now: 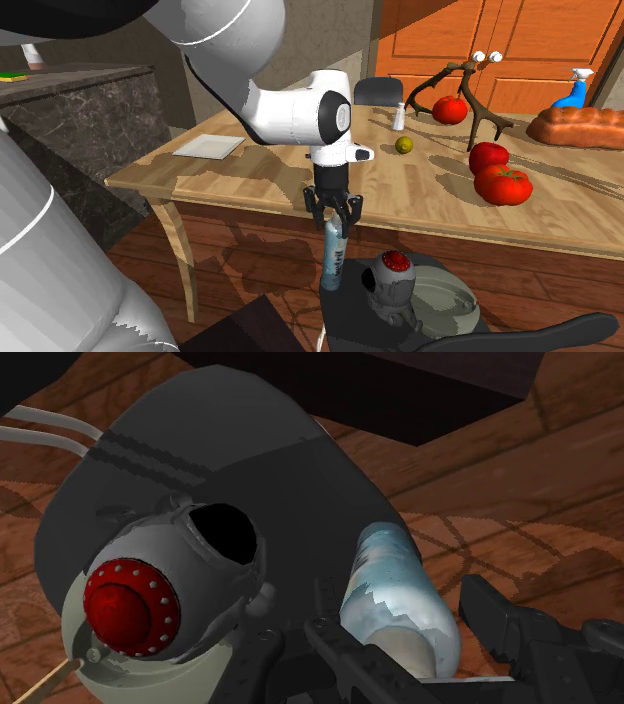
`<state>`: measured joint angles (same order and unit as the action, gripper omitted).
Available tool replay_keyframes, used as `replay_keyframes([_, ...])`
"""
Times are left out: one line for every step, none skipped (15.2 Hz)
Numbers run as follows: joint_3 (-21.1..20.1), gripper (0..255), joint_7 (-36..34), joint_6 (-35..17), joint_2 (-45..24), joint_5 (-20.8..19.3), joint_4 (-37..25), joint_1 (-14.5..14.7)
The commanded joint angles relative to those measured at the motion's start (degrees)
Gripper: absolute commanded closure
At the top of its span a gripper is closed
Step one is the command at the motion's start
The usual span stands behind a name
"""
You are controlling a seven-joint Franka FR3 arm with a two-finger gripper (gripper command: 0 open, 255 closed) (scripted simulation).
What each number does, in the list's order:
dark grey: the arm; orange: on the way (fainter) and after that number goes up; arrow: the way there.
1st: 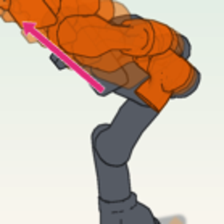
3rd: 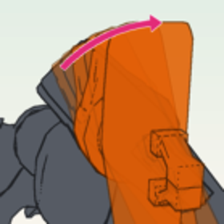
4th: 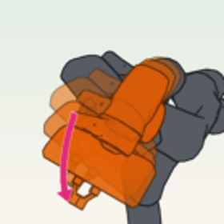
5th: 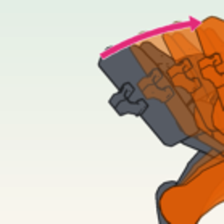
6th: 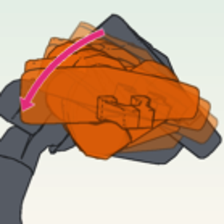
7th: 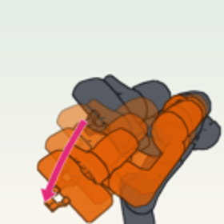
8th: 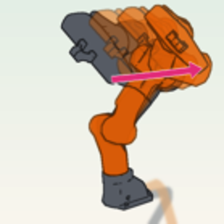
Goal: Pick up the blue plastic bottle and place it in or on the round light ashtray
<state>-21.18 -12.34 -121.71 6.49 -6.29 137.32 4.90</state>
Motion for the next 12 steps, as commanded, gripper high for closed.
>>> replay_keyframes([0.04, 255, 0.26, 0.78, 0.51, 0.26, -0.26, 0.04])
replay_keyframes([0.08, 255, 0.52, 1.57, 1.00, 0.50, -0.61, 0.07])
replay_keyframes([0.13, 255, 0.76, 2.35, 1.48, 0.72, -0.96, 0.09])
replay_keyframes([0.19, 255, 1.01, 3.14, 1.94, 0.93, -1.33, 0.12])
replay_keyframes([0.24, 255, 1.24, 3.93, 2.40, 1.14, -1.71, 0.15])
replay_keyframes([0.29, 255, 1.47, 4.72, 2.83, 1.32, -2.10, 0.17])
replay_keyframes([0.35, 255, 1.68, 5.51, 3.26, 1.50, -2.51, 0.19])
replay_keyframes([0.41, 255, 1.90, 6.29, 3.66, 1.67, -2.92, 0.22])
replay_keyframes([0.47, 255, 2.10, 7.08, 4.06, 1.83, -3.35, 0.24])
replay_keyframes([0.52, 255, 2.30, 7.87, 4.44, 1.97, -3.80, 0.25])
replay_keyframes([0.58, 255, 2.49, 8.65, 4.80, 2.11, -4.25, 0.27])
replay_keyframes([0.64, 255, 2.68, 9.44, 5.15, 2.24, -4.72, 0.28])
